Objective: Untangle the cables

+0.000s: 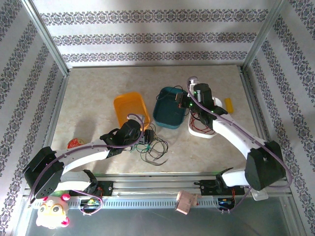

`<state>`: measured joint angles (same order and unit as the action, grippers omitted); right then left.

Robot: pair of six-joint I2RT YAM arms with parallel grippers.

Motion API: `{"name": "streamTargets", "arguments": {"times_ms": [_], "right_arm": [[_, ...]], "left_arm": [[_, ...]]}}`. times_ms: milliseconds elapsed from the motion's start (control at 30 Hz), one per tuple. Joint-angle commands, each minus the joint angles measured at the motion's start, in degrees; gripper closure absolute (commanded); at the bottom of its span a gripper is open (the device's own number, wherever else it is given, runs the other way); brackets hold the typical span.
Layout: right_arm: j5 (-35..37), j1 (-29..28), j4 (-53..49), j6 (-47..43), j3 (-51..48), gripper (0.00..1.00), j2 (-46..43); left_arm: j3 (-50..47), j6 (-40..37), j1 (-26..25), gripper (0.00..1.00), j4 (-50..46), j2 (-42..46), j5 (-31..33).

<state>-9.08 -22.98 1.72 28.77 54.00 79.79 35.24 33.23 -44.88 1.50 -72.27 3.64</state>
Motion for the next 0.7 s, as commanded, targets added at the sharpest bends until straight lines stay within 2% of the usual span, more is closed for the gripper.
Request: {"name": "streamTargets", "arguments": {"times_ms": [0, 33, 67, 133, 267, 500, 667], "right_arm": [[1.67, 0.35, 0.91, 2.98, 0.32, 0.83, 2.93], [2.04, 0.31, 0.05, 3.43, 0.28, 0.67, 4.04], [2.13, 0.31, -1.01, 3.76, 0.38, 0.57, 4.86], [2.14, 0.05, -2.7, 3.68, 0.65, 0.51, 5.94], [4.86, -0.66, -4.56, 3.39, -0.43, 0.49, 4.48], [6.71, -1.43, -6.14, 3.57, -3.98, 0.48, -2.97], [4.53, -6.66, -7.18, 2.88, -7.86, 0.47, -7.43]], "left_arm": [[0.04, 0.69, -0.05, 0.26, 0.14, 0.98, 1.18], [0.09, 0.65, -0.03, 0.25, -0.08, 1.15, 1.28], [0.16, 0.78, -0.03, 0.25, -0.17, 1.32, 1.37], [0.17, 0.78, -0.04, 0.25, -0.44, 1.73, 1.62], [0.47, -0.04, -0.11, 0.25, -1.12, 2.2, 2.25], [1.23, -1.48, -0.07, 0.24, -1.09, 2.14, 2.35], [1.49, -3.06, -0.09, 0.24, -0.02, 0.8, -0.84]]}}
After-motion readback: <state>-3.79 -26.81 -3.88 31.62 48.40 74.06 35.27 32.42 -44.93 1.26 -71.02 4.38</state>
